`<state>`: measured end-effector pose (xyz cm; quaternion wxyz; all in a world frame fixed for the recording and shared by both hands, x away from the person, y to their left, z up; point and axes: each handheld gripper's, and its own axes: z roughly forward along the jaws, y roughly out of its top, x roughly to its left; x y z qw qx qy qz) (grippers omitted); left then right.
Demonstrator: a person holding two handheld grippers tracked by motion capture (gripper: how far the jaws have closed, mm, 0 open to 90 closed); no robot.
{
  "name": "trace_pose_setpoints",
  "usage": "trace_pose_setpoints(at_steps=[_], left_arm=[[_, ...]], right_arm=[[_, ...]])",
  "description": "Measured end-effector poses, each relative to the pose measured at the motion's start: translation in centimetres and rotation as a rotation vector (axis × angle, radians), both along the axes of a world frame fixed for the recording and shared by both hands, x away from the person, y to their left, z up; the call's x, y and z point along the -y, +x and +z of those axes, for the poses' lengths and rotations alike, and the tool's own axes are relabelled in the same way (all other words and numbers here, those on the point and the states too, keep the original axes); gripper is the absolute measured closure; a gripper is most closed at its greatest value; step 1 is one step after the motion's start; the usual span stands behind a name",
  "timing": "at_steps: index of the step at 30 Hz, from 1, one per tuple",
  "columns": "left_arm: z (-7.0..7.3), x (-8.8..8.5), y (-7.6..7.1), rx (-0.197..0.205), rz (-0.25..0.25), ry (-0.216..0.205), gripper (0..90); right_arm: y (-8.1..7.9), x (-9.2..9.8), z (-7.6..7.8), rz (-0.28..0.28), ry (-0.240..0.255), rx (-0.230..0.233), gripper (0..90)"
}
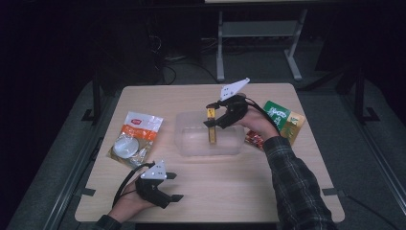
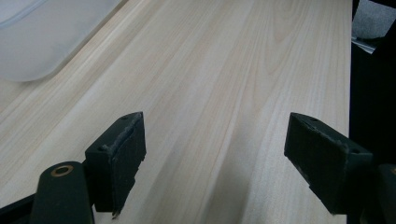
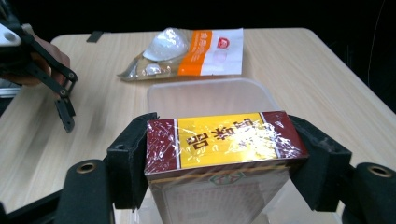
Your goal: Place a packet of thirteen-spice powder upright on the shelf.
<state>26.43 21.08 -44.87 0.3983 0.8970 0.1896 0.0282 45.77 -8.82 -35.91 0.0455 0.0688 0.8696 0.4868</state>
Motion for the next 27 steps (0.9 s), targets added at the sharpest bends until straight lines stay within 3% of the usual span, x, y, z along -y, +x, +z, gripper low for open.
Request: trace_pose_setpoints(at_steps=[9, 18, 25, 27], left_arm=[[0.0, 0.0, 0.0, 0.000, -0.002, 0.002, 20.2], [0.0, 0.0, 0.0, 0.003, -0.008, 0.007, 20.4], [0.0, 0.1, 0.0, -0.002, -0.008, 0.012, 20.5], [0.0, 0.0, 0.0, -0.001, -0.008, 0.010, 20.5]], right_arm=[[0.3, -0.8, -1.6, 0.003, -0.079, 0.003, 29.7], [0.2, -0.5, -2.7, -0.041, -0.061, -0.017, 29.7], [0.0, -1.2, -3.3, -0.061, -0.120, 0.004, 29.7], [0.0, -1.3, -3.3, -0.064, -0.116, -0.003, 29.7]])
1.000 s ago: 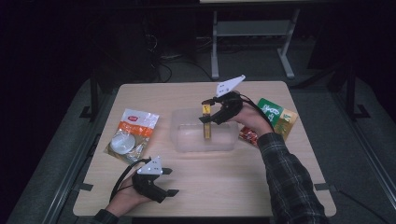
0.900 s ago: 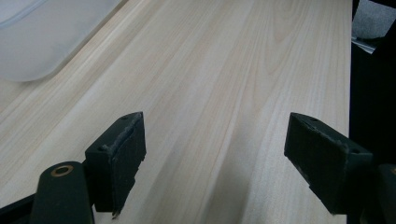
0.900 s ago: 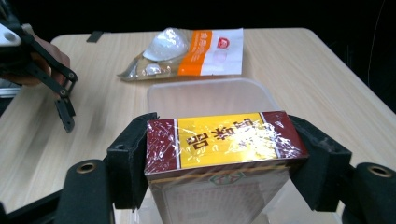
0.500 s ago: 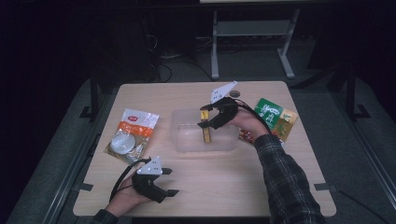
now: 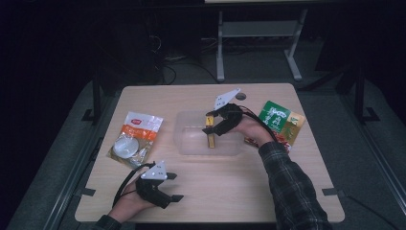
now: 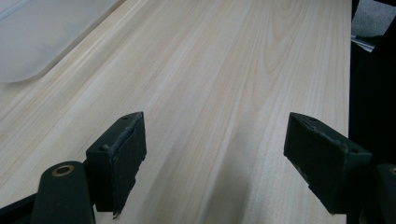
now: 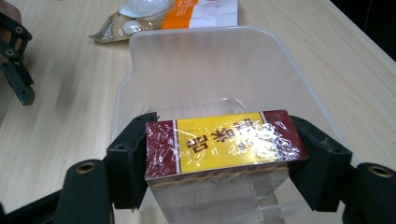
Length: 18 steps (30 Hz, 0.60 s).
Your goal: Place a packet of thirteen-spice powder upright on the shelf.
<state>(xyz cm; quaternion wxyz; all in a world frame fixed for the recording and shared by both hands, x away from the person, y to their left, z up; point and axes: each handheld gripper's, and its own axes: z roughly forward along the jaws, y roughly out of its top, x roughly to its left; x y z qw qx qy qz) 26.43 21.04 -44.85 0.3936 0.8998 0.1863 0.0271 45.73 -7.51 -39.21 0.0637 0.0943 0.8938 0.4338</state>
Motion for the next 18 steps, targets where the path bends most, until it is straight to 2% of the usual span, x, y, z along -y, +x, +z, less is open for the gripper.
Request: trace_pose_setpoints(at_steps=[6, 8, 9, 10, 18], left_arm=[[0.0, 0.0, 0.0, -0.002, -0.002, -0.003, 20.5], [0.0, 0.0, 0.0, -0.002, -0.002, -0.004, 20.5], [0.0, 0.0, 0.0, -0.002, -0.002, -0.005, 20.4], [0.0, 0.0, 0.0, -0.003, 0.000, -0.005, 20.4], [0.0, 0.0, 0.2, 0.004, -0.001, -0.003, 20.3]], right_arm=[[0.1, 0.1, 0.0, -0.005, 0.002, -0.014, 28.6], [0.0, 0.2, 0.1, -0.016, 0.013, -0.036, 24.0], [0.1, 0.3, 0.2, -0.018, 0.015, -0.025, 21.6], [0.0, 0.5, 0.7, -0.027, 0.033, -0.038, 19.1], [-1.3, 1.5, 2.4, -0.066, 0.039, -0.023, 14.9]])
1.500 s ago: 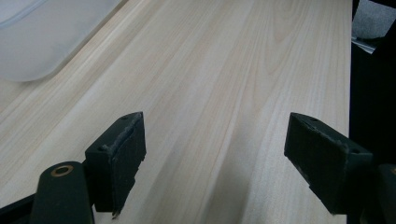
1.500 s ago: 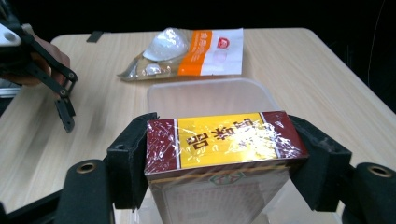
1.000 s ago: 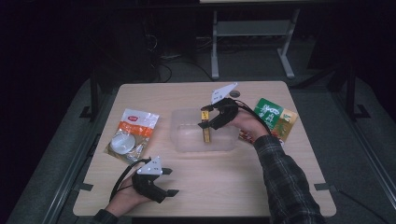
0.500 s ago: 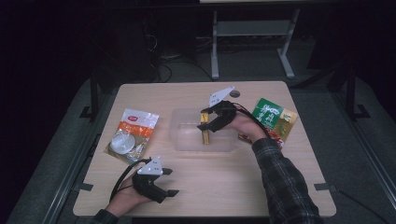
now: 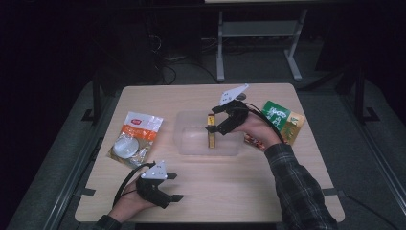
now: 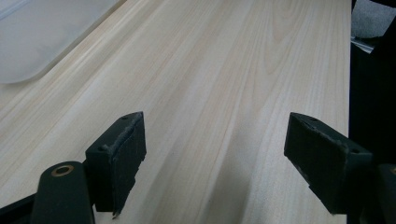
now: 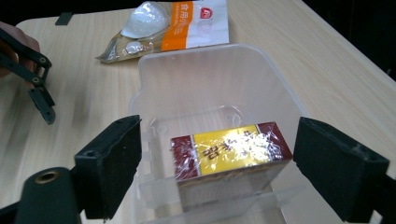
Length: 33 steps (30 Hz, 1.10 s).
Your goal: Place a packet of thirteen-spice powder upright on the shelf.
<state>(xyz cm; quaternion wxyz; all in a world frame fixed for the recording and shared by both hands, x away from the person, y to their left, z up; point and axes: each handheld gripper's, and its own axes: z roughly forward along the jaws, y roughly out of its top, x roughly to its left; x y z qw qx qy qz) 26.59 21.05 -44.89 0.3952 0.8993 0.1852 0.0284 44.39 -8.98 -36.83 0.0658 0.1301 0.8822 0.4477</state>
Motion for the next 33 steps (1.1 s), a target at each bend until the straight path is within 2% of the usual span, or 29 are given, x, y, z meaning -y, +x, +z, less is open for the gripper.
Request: trace_pose_setpoints(at_steps=[1, 4, 5, 6, 8, 9, 10, 11, 16, 19, 20, 22, 27, 33], left_arm=[[0.0, 0.0, 0.0, 0.001, -0.001, 0.000, 20.3], [0.0, 0.0, 0.0, -0.002, 0.002, -0.001, 20.3], [0.0, 0.0, 0.0, -0.002, 0.003, 0.000, 20.3], [0.0, 0.0, 0.0, -0.002, 0.002, -0.001, 20.3], [0.0, 0.0, 0.0, -0.004, 0.003, 0.001, 20.3], [0.0, 0.0, 0.1, -0.004, 0.002, 0.001, 20.3], [-0.1, 0.0, 0.0, -0.007, 0.007, -0.004, 20.3], [-0.1, 0.0, 0.1, -0.006, 0.007, -0.001, 20.3], [0.0, -0.1, 0.1, -0.006, 0.016, -0.005, 20.1], [-0.1, -0.1, 0.2, -0.011, 0.019, -0.002, 20.1], [-0.1, -0.1, 0.2, -0.016, 0.020, 0.001, 20.0], [-0.1, -0.1, 0.2, -0.017, 0.020, 0.004, 20.1], [-0.2, -0.2, 0.1, -0.014, 0.028, 0.017, 20.1], [-0.2, -0.4, 0.1, -0.012, 0.044, 0.026, 20.1]], right_arm=[[-0.5, 0.4, 0.3, -0.003, 0.027, 0.013, 15.2], [-1.3, 1.0, 0.7, -0.034, 0.050, 0.002, 15.1], [-1.5, 1.2, 0.8, -0.039, 0.038, -0.010, 14.6], [-2.2, 1.5, 0.9, -0.076, 0.027, -0.006, 15.3], [-2.5, 1.7, 1.0, -0.089, 0.023, -0.009, 15.2], [-3.0, 2.0, 1.0, -0.118, 0.018, 0.002, 15.2], [-3.3, 2.1, 1.1, -0.134, 0.005, -0.006, 15.2], [-3.7, 2.3, 1.1, -0.150, -0.005, 0.012, 15.3], [-5.8, 3.0, 1.1, -0.176, 0.014, 0.011, 15.4], [-7.4, 3.3, 0.7, -0.196, 0.018, 0.008, 15.4], [-8.2, 3.6, 0.3, -0.196, 0.035, 0.001, 15.4], [-8.5, 3.7, 0.2, -0.196, 0.037, -0.004, 15.4], [-10.9, 4.5, -1.0, -0.215, 0.061, -0.008, 15.9], [-13.0, 4.9, -2.5, -0.215, 0.043, -0.030, 15.8]])
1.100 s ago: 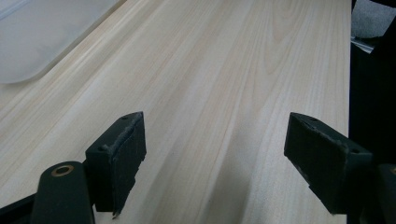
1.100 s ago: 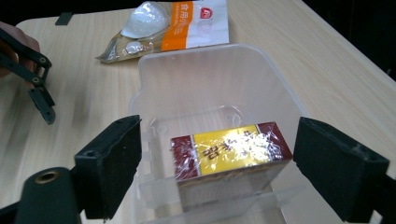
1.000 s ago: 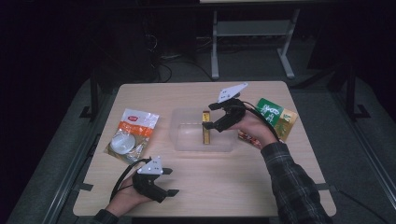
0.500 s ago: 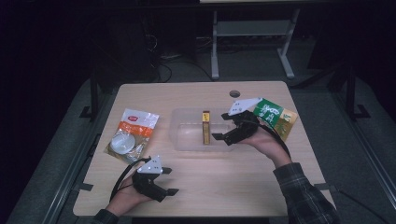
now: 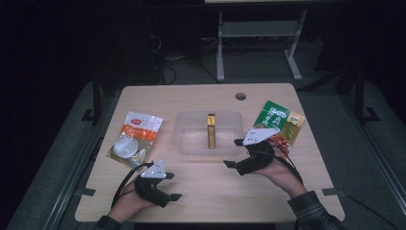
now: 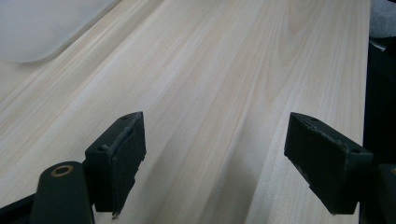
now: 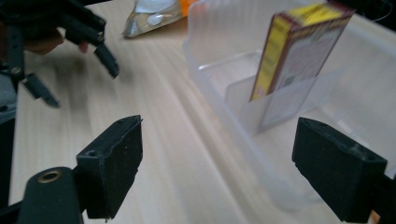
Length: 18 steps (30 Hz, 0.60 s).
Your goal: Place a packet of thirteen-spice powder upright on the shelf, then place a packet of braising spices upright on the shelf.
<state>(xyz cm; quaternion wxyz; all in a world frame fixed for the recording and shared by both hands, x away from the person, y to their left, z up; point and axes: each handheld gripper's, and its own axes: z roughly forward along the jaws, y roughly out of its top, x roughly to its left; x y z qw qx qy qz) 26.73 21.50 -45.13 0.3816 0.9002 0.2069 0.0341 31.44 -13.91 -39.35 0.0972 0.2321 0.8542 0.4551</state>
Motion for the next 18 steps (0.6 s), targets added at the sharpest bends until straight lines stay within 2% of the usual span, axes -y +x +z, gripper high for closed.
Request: trace_pose_setpoints(at_steps=[4, 9, 14, 18], left_arm=[[0.0, 0.0, -0.1, -0.003, 0.010, 0.002, 20.1], [-0.1, 0.0, -0.1, -0.001, 0.016, 0.003, 20.2], [-0.2, 0.0, -0.1, -0.001, 0.011, 0.007, 20.2], [-0.1, 0.0, 0.0, 0.001, 0.007, 0.006, 20.2]], right_arm=[[-1.3, 0.4, -1.1, -0.007, -0.010, -0.011, 15.9], [-2.8, 1.3, -2.8, -0.029, -0.014, -0.052, 15.9], [-3.3, 2.1, -3.5, -0.050, -0.016, -0.077, 15.7], [-3.3, 3.3, -3.9, -0.083, -0.028, -0.074, 15.7]])
